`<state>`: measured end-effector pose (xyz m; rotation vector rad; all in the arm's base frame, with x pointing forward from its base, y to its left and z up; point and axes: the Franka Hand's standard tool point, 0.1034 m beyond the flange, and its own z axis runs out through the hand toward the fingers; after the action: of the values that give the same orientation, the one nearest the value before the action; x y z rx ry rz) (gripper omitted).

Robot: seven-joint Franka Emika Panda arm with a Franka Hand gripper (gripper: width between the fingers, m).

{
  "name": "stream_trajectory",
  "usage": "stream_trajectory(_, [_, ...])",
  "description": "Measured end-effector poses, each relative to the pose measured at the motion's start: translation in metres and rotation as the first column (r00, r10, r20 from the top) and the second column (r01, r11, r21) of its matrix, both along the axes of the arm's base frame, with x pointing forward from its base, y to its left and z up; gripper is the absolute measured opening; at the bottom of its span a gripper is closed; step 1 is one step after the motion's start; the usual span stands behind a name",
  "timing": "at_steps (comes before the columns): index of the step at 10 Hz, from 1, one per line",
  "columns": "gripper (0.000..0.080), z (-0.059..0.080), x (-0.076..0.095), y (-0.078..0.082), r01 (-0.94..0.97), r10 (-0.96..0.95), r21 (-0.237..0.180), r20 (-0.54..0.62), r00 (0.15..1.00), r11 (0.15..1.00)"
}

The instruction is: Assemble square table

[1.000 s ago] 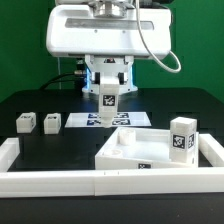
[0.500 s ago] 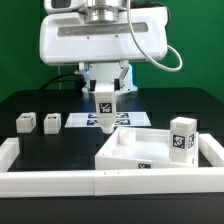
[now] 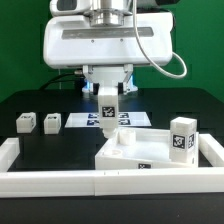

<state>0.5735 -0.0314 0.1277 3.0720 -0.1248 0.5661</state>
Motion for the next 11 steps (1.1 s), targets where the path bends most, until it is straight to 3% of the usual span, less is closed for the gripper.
stream_trajectory(1, [0.0291,0.002,0.003,-0.007,0.001,0.003,-0.042,0.077,0.997,0.999])
stream_trajectory(2, [0.0291,-0.007,-0.003,-0.011,0.010,0.002,-0.082,0.137,0.991,0.997])
stream_trajectory(3, [0.0291,-0.014,-0.005,-0.001,0.005,0.001,-0.059,0.103,0.995,0.998])
stream_trajectory(7, [0.0291,-0.013,0.005,0.007,-0.009,0.016,-0.059,0.116,0.993,0.998])
stream_trajectory(11, [0.0291,-0.026,0.005,0.013,-0.022,0.030,-0.070,0.109,0.994,0.997])
